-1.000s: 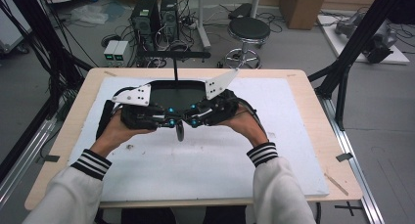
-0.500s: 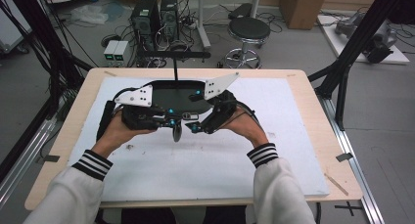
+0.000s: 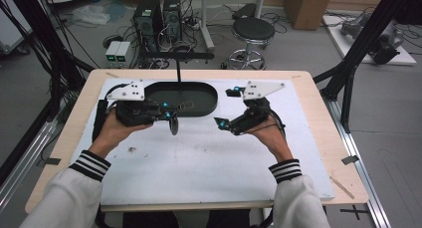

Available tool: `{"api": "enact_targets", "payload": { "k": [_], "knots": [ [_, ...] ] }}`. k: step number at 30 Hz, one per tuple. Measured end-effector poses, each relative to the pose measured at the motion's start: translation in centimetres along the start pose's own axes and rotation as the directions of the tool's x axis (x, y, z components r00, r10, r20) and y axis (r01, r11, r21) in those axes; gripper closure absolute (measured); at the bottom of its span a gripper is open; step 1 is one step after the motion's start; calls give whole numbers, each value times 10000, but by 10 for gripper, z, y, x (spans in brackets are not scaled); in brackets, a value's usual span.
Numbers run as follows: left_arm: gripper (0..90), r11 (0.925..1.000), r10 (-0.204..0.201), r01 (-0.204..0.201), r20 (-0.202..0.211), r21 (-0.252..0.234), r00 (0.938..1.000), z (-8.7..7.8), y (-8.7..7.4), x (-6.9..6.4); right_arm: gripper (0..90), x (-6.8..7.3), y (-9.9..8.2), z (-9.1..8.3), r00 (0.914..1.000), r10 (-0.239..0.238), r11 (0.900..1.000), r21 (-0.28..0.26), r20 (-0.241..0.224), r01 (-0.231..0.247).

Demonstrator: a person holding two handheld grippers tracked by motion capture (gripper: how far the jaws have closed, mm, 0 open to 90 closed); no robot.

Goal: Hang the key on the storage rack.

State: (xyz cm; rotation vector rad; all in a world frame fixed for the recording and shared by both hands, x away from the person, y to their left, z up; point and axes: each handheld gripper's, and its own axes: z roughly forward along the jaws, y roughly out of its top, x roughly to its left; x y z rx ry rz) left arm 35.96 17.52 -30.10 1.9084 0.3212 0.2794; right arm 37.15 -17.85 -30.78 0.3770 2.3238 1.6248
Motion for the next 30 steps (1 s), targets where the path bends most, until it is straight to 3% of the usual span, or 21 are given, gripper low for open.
{"api": "enact_targets", "payload": {
  "k": [3, 7, 10, 14, 15, 16, 18, 19, 20, 24, 26, 29, 30],
  "knots": [
    [851, 9995, -242, 230, -617, -206, 9978, -4, -1, 7, 3, 0, -14, -21, 9963, 377, 9983, -465, 768, -342],
    [850, 9979, -547, 497, -1284, -423, 9902, -9, -3, 15, 3, 2, -33, -42, 9816, 736, 9948, -826, 1760, -598],
    [851, 9968, -699, 607, -1969, -527, 9779, -13, -5, 21, 3, 3, -49, -56, 9692, 1127, 9880, -1281, 2190, -859],
    [851, 9933, -1084, 928, -2811, -685, 9535, -17, -8, 29, 3, 4, -68, -69, 9546, 1660, 9775, -1693, 2475, -1261],
    [851, 9934, -1077, 909, -2930, -704, 9500, -18, -9, 31, 3, 4, -73, -71, 9517, 1772, 9747, -1788, 2508, -1343],
    [851, 9931, -1093, 901, -3190, -745, 9414, -20, -10, 33, 3, 4, -75, -73, 9494, 1781, 9737, -1853, 2587, -1322],
    [851, 9930, -1114, 902, -3473, -767, 9311, -23, -11, 38, 3, 4, -84, -77, 9395, 1827, 9707, -2047, 2898, -1257],
    [851, 9934, -1105, 904, -3706, -712, 9222, -24, -12, 40, 3, 5, -87, -79, 9362, 1951, 9675, -2139, 2924, -1348],
    [851, 9928, -1140, 914, -3818, -769, 9172, -24, -12, 41, 3, 6, -92, -81, 9313, 2097, 9646, -2189, 2979, -1472],
    [851, 9895, -1377, 1034, -4409, -1011, 8869, -27, -15, 49, 3, 8, -105, -82, 9177, 1931, 9698, -2098, 3472, -1246],
    [851, 9862, -1603, 1221, -4619, -1117, 8723, -30, -18, 55, 3, 11, -110, -82, 9129, 2007, 9686, -2117, 3554, -1306],
    [851, 9855, -1676, 1316, -4933, -1072, 8536, -33, -22, 61, 3, 13, -119, -81, 9039, 2010, 9674, -2214, 3776, -1227],
    [851, 9857, -1670, 1323, -5087, -1040, 8446, -34, -23, 63, 3, 13, -120, -81, 9021, 2046, 9672, -2202, 3800, -1266]
  ]
}}
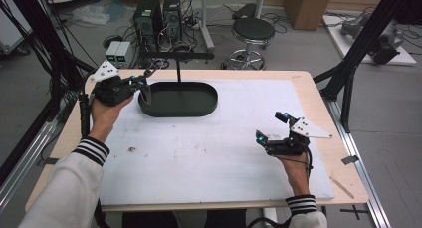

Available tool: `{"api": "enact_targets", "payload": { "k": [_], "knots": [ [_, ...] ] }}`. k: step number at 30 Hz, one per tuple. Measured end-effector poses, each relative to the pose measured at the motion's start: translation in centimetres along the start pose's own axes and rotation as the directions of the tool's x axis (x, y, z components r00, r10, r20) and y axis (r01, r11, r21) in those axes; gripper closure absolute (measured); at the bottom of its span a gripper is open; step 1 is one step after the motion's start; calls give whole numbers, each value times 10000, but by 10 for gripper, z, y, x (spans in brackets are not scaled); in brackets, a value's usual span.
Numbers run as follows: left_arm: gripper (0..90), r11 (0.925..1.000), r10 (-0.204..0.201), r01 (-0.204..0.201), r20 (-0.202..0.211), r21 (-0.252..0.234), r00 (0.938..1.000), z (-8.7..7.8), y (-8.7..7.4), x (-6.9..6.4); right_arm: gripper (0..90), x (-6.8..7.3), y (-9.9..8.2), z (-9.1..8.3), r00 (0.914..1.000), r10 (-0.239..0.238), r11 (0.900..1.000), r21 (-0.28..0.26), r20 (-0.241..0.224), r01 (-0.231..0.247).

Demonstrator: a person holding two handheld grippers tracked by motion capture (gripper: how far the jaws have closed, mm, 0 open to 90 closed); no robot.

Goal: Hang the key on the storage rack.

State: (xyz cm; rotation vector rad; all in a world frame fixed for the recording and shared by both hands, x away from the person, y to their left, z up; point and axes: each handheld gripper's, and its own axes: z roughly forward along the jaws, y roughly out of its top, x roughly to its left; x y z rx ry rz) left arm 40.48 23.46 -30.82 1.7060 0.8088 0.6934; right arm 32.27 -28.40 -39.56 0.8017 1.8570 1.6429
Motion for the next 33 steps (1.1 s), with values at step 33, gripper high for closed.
{"api": "enact_targets", "payload": {
  "k": [33],
  "knots": [
    [850, 9997, -58, 100, -1738, 235, 9848, 34, -7, 32, 3, 3, -46, -13, 9940, -58, 9956, -920, 1096, 159]
  ]
}}
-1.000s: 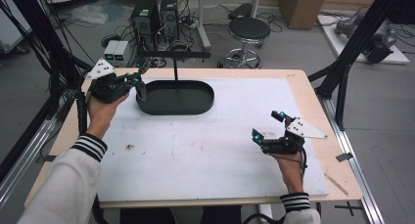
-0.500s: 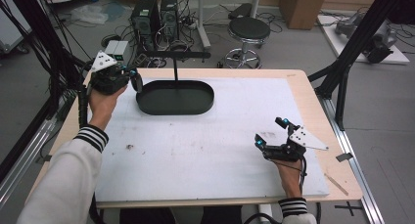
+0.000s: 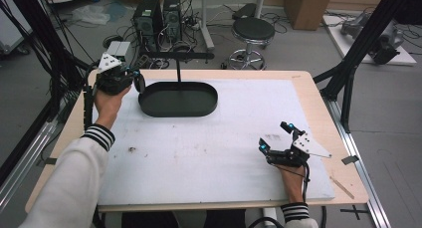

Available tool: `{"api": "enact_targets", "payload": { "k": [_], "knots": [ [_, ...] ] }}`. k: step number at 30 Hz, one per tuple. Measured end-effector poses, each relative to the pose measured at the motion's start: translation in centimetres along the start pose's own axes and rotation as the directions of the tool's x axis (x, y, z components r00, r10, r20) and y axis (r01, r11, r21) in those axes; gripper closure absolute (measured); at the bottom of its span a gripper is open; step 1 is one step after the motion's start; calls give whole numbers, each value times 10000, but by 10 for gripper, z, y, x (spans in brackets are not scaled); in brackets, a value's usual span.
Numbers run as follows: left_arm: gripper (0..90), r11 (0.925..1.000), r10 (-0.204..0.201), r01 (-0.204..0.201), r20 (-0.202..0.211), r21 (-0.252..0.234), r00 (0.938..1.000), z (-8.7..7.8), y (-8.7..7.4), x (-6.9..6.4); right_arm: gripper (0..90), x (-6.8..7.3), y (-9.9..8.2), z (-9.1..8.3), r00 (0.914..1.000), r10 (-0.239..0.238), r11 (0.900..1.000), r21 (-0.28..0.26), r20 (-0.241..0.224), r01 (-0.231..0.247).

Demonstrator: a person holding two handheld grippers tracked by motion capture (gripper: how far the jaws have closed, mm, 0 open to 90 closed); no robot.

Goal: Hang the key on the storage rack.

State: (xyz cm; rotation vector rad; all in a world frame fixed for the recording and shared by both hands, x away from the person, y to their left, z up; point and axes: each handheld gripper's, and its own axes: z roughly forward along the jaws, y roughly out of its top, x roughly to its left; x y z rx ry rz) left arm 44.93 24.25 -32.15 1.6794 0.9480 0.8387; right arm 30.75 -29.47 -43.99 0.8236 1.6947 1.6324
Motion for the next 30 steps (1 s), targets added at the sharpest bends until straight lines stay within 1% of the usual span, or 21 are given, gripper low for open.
{"api": "enact_targets", "payload": {
  "k": [2, 4, 8, 12, 13, 15, 17, 19, 24, 30],
  "knots": [
    [850, 10000, -15, 15, -45, -56, 10000, 2, 0, -1, 3, -1, -2, 0, 10000, 26, 10000, 56, 31, -26],
    [851, 10000, 13, -13, -62, 13, 10000, 3, -1, -1, 3, 0, -2, -1, 10000, 50, 9999, 90, 68, -51],
    [850, 10000, -79, 80, -160, 58, 9998, 6, -3, 0, 3, 0, -4, 0, 10000, -15, 9999, 103, 57, 15],
    [850, 9999, -66, 67, -103, 127, 9999, 8, -5, 0, 3, 0, -7, -1, 9998, 128, 9998, 181, 120, -130],
    [850, 9999, -89, 91, -137, 129, 9999, 8, -5, 0, 3, -1, -7, -1, 9999, 80, 10000, 51, 109, -80],
    [850, 9998, -191, 191, -135, 55, 9997, 9, -6, 1, 3, -1, -7, -2, 9998, 168, 9998, 117, 133, -169],
    [849, 9998, -159, 161, -156, 112, 9998, 9, -6, 1, 3, -1, -7, -1, 9998, 166, 9998, 95, 126, -167],
    [849, 9998, -75, 77, -161, 163, 9998, 11, -7, 1, 3, -1, -7, -1, 9998, 188, 9996, 189, 72, -189],
    [849, 9996, -158, 164, -249, 213, 9996, 14, -10, 1, 3, -1, -8, -1, 9997, 254, 9994, 240, 31, -255],
    [849, 9993, -126, 137, -316, 339, 9994, 18, -12, 2, 3, -2, -9, -1, 9996, 285, 9994, 207, 65, -286]
  ]
}}
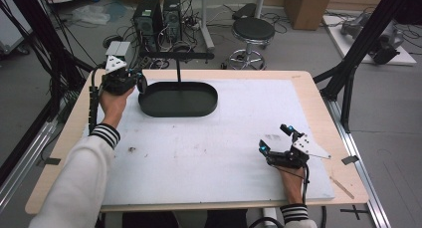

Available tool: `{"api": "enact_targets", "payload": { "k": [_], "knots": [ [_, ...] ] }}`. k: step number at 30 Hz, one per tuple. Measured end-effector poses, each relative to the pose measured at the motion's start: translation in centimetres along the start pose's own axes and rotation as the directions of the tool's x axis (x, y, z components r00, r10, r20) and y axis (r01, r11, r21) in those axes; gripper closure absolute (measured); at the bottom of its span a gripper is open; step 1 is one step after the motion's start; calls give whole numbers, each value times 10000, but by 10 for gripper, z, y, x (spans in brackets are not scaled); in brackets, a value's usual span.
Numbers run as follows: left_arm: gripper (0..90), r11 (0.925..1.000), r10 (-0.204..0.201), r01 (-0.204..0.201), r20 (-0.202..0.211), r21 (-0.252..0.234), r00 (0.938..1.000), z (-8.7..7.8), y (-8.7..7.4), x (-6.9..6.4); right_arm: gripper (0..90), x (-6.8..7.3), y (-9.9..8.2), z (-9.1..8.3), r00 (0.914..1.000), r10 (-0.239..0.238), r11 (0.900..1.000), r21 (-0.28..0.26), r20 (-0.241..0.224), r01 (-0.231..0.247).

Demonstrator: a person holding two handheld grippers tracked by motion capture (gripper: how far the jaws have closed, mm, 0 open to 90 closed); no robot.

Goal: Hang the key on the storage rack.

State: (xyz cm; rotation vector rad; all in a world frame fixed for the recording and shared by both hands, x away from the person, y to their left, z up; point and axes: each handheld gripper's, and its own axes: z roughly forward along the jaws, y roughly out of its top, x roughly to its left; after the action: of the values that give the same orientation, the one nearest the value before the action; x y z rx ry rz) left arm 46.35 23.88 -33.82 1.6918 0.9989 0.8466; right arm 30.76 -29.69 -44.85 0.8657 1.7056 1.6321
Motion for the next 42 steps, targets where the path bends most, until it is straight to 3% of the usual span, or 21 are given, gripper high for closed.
{"api": "enact_targets", "payload": {
  "k": [20, 30, 31, 33, 36, 40, 42],
  "knots": [
    [846, 9979, -628, 621, -382, -188, 9973, 27, -12, 8, 3, 0, -1, 1, 9998, 186, 9997, 186, -70, -185],
    [804, 9964, -840, 838, -123, -133, 9964, 31, -16, 10, 3, -1, -1, 1, 9999, 135, 9998, 139, -21, -135],
    [764, 9960, -879, 875, -225, -171, 9959, 31, -16, 10, 3, -1, -2, 1, 9999, 131, 9998, 136, -18, -131],
    [599, 9964, -794, 780, -417, -325, 9960, 28, -13, 10, 3, -1, -2, 1, 9999, 147, 9998, 137, -27, -146],
    [383, 9959, -752, 751, 4, -504, 9972, 23, -13, 13, 3, -2, -2, 1, 9994, 315, 9993, 204, -135, -312],
    [114, 9870, -1480, 1520, 739, -522, 9862, 14, -14, 18, 3, -3, -3, 1, 9993, 335, 9993, 186, -149, -332],
    [18, 9854, -1540, 1597, 909, -596, 9839, 6, -16, 20, 3, -3, -2, 1, 9995, 277, 9995, 183, -168, -274]
  ]
}}
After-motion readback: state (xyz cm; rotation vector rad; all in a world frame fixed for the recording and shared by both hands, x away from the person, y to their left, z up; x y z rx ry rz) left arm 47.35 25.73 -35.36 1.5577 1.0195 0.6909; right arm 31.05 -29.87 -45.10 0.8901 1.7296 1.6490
